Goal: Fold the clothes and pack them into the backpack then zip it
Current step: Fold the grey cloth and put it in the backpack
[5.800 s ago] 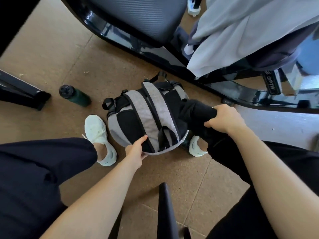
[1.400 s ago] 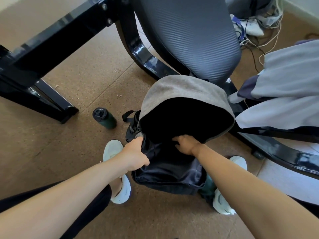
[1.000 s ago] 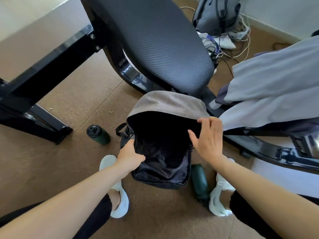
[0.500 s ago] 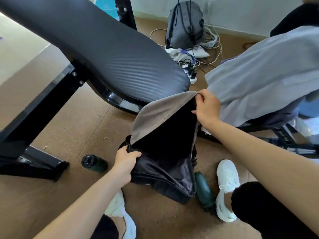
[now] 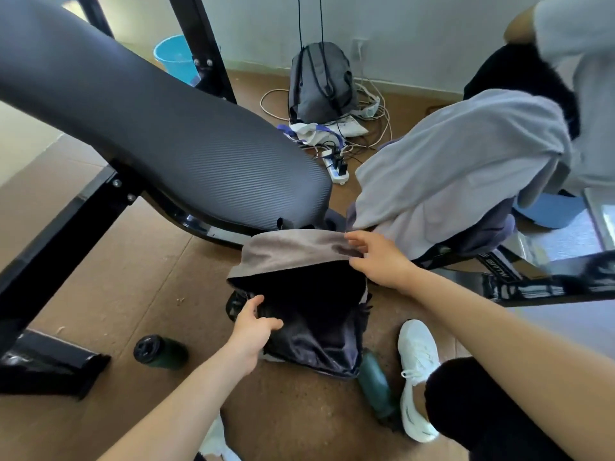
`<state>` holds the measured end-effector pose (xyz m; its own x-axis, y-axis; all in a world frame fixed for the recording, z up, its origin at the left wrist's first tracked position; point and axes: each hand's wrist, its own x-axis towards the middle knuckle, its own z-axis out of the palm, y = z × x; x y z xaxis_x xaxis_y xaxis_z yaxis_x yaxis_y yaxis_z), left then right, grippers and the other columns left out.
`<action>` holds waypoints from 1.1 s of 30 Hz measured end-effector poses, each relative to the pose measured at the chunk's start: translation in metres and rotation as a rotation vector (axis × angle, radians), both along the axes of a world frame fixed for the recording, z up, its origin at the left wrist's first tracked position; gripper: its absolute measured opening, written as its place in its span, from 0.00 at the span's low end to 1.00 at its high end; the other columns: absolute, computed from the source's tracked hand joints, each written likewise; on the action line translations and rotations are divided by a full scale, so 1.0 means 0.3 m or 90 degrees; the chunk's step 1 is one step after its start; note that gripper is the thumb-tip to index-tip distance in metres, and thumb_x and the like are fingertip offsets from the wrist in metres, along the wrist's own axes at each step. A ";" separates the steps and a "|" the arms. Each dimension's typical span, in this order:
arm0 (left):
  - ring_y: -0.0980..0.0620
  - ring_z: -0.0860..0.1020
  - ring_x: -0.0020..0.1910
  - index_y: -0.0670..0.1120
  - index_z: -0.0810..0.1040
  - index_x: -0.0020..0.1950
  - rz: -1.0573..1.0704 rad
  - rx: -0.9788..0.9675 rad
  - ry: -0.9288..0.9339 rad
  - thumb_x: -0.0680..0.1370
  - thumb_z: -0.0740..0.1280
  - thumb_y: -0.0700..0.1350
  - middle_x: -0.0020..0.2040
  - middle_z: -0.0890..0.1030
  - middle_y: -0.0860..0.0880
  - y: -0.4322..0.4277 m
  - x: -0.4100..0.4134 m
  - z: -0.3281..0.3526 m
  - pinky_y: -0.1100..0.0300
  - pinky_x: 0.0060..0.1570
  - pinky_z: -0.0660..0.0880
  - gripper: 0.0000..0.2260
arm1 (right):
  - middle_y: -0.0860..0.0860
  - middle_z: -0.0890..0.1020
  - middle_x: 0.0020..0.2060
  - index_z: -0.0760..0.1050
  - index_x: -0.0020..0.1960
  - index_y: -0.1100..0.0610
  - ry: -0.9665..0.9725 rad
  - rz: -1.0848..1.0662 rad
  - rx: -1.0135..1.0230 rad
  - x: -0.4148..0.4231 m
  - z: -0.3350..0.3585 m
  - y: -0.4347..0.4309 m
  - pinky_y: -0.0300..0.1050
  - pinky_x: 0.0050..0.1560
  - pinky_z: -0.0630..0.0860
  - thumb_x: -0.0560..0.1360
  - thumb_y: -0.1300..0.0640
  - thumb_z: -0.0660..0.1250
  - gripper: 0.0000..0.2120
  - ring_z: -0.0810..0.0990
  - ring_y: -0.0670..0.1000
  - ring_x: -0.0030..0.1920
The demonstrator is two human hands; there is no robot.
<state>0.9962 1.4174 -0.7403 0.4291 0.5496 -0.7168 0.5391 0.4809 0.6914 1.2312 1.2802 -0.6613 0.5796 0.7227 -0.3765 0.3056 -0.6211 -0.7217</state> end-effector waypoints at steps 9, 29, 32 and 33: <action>0.43 0.75 0.68 0.47 0.73 0.74 -0.024 0.042 0.012 0.81 0.70 0.41 0.70 0.76 0.44 -0.109 0.141 0.104 0.48 0.68 0.73 0.21 | 0.48 0.80 0.55 0.75 0.64 0.53 0.077 -0.594 0.314 0.036 0.109 -0.284 0.57 0.62 0.79 0.77 0.55 0.73 0.17 0.80 0.52 0.58; 0.49 0.85 0.46 0.49 0.87 0.56 -0.308 0.852 -0.221 0.75 0.74 0.52 0.46 0.87 0.50 -0.307 0.875 0.542 0.50 0.49 0.79 0.13 | 0.49 0.79 0.46 0.76 0.50 0.55 -0.119 -0.679 0.459 0.215 0.218 -0.278 0.53 0.53 0.79 0.68 0.42 0.76 0.21 0.79 0.51 0.46; 0.50 0.85 0.44 0.49 0.88 0.54 -0.303 0.774 -0.251 0.77 0.72 0.51 0.43 0.88 0.50 -0.272 0.858 0.555 0.52 0.48 0.80 0.10 | 0.54 0.73 0.46 0.74 0.47 0.62 -0.442 -0.672 0.494 0.205 0.238 -0.276 0.50 0.51 0.76 0.69 0.48 0.78 0.21 0.73 0.54 0.46; 0.51 0.83 0.41 0.49 0.88 0.51 -0.298 0.755 -0.252 0.77 0.71 0.51 0.39 0.87 0.51 -0.260 0.860 0.562 0.53 0.45 0.79 0.09 | 0.56 0.75 0.47 0.76 0.46 0.62 -0.533 -0.634 0.489 0.204 0.237 -0.272 0.49 0.53 0.74 0.69 0.49 0.78 0.19 0.73 0.55 0.48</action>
<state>1.2542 1.3395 -0.5717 0.8136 0.4947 0.3054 0.1543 -0.6902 0.7069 1.2924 1.1986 -0.5902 0.7862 -0.2215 0.5769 0.4748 -0.3809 -0.7934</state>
